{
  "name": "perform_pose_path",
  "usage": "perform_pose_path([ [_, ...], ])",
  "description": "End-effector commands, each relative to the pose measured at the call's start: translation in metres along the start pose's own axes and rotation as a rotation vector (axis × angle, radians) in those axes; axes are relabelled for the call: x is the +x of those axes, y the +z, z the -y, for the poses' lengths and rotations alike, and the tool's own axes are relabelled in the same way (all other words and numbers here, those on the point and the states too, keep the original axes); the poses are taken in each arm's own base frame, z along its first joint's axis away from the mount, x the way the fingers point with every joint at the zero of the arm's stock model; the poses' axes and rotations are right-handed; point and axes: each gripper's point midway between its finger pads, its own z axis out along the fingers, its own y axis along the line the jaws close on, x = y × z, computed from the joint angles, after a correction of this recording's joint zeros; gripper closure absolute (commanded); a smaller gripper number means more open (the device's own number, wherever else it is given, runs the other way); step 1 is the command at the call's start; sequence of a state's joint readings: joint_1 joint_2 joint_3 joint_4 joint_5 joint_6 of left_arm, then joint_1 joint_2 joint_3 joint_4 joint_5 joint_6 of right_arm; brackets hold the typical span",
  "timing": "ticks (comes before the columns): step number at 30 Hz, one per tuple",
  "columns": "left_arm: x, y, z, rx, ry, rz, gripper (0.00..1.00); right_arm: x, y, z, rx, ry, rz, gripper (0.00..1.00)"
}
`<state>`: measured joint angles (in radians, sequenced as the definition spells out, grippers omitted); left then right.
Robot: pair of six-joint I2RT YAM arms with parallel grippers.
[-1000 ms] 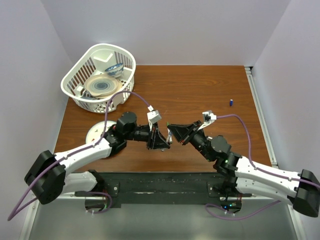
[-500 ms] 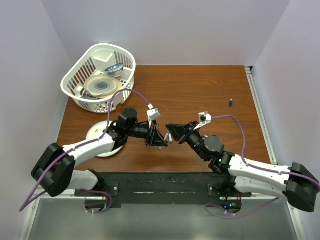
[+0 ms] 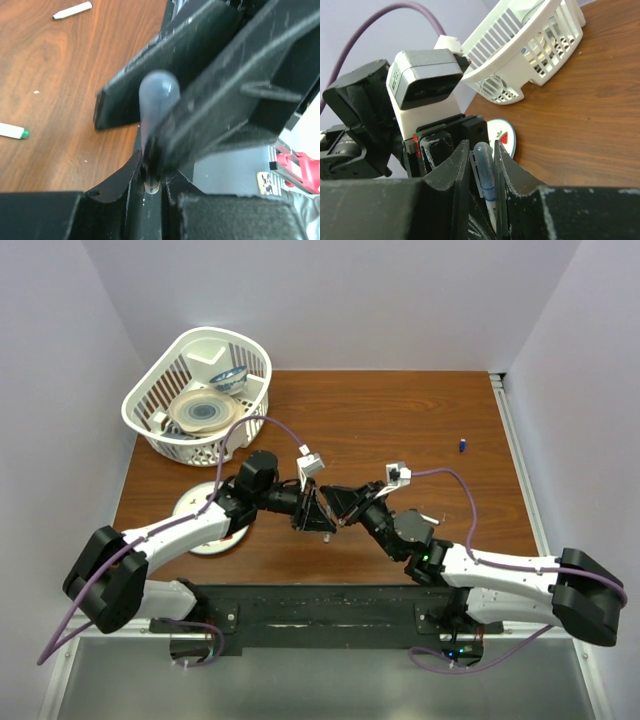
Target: Insert the pens into the pen caps
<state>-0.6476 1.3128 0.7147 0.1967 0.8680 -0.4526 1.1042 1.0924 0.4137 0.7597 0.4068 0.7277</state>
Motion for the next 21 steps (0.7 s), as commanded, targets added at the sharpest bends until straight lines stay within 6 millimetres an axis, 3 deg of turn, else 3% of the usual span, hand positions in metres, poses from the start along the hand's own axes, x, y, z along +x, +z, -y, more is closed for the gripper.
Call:
perform_pose_path([
  [1, -0.259, -0.100, 0.039, -0.247, 0.477, 0.848, 1.00, 0.195, -0.143, 0.020, -0.053, -0.034, -0.902, 1.00],
  [10, -0.254, -0.122, 0.028, -0.322, 0.490, 0.847, 1.00, 0.170, -0.149, 0.026, -0.009, -0.073, -0.848, 1.00],
  [17, -0.254, -0.119, 0.028, -0.292, 0.467, 0.862, 1.00, 0.181, -0.141, 0.014, -0.068, -0.044, -0.838, 1.00],
  [21, -0.239, -0.114, 0.021, -0.288, 0.468, 0.827, 1.00, 0.173, -0.136, 0.024, -0.016, -0.056, -0.785, 1.00],
])
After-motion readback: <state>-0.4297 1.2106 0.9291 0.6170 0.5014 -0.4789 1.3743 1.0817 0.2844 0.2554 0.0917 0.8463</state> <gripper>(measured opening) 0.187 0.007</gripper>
